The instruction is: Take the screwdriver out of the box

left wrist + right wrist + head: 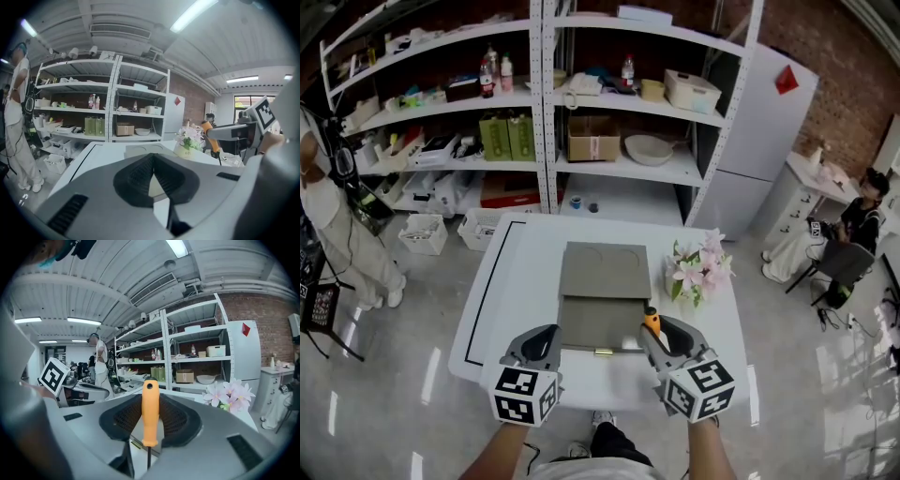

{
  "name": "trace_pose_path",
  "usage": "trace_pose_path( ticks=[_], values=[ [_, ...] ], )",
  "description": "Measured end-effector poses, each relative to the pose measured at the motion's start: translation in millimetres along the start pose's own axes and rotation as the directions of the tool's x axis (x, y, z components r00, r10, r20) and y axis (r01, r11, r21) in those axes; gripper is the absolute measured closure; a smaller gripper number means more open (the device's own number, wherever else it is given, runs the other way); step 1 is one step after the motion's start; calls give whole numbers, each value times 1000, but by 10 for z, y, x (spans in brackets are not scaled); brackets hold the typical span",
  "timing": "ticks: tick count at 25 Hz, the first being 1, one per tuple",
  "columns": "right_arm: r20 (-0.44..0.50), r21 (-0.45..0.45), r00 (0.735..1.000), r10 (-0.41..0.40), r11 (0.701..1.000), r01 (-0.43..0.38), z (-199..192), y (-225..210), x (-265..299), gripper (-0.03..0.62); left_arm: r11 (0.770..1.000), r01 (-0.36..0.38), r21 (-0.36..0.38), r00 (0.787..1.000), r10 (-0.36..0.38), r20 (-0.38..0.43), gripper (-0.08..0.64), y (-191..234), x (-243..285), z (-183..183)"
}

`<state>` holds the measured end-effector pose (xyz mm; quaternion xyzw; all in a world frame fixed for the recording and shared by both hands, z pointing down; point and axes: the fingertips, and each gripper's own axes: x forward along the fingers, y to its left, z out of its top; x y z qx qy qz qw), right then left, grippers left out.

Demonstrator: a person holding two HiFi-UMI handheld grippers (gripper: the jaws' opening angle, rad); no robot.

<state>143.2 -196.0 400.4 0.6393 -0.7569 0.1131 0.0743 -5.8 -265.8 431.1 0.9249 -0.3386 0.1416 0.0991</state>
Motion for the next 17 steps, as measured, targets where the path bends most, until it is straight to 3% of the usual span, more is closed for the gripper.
trace_pose_path(
  ticks=[17],
  values=[
    [4,8,1000,-5,1000,5,-37,-16,-33,474,1000,14,6,1000,-14,-9,554,-56,27,-52]
  ],
)
